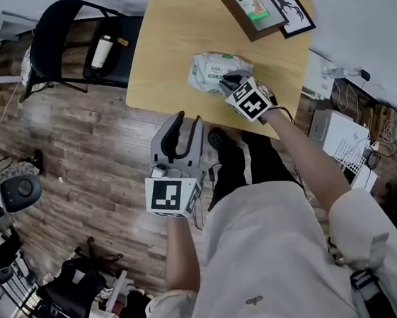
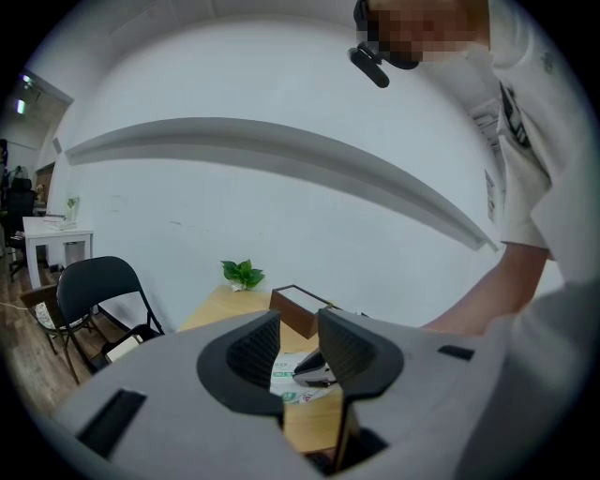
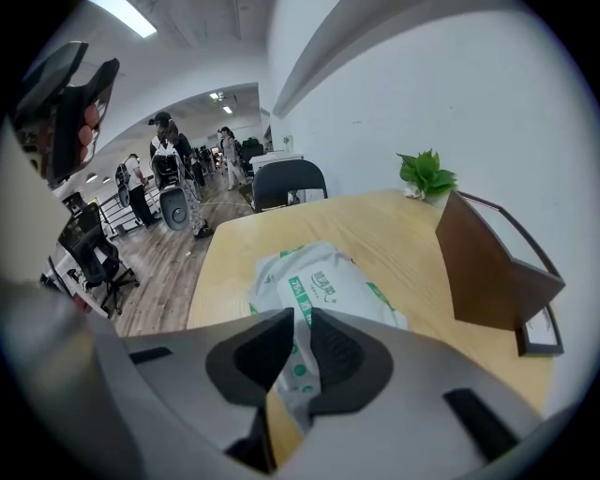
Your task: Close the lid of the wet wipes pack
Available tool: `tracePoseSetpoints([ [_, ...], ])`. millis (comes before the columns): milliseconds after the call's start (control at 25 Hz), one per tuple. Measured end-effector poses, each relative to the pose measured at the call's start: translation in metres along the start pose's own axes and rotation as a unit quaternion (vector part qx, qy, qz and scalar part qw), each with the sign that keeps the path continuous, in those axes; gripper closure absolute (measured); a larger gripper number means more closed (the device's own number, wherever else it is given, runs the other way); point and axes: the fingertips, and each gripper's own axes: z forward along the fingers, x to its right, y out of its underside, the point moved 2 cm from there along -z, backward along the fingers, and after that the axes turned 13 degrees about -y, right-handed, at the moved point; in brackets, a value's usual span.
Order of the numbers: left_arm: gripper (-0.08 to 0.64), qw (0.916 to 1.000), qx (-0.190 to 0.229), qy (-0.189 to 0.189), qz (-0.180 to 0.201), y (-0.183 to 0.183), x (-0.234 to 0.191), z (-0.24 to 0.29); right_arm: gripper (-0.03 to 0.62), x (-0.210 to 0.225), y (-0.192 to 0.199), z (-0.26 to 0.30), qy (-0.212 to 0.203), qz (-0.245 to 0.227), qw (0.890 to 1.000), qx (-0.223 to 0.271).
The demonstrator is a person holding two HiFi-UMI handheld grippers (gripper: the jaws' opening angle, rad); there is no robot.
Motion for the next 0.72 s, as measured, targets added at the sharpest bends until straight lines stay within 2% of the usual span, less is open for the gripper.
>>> tracePoseSetpoints([
  [480, 0.437, 1.0000, 0.000, -0.005, -0.005, 0.006, -0.004, -0.011, 0.545, 0.001, 0.000, 0.003, 0.019, -0.010, 1.000, -0.018],
  [720, 0.437, 0.9999, 0.010, -0.003, -0.006, 0.004, -0.006, -0.017, 0.531, -0.002, -0.002, -0.003, 0.016, 0.000, 1.000, 0.007],
])
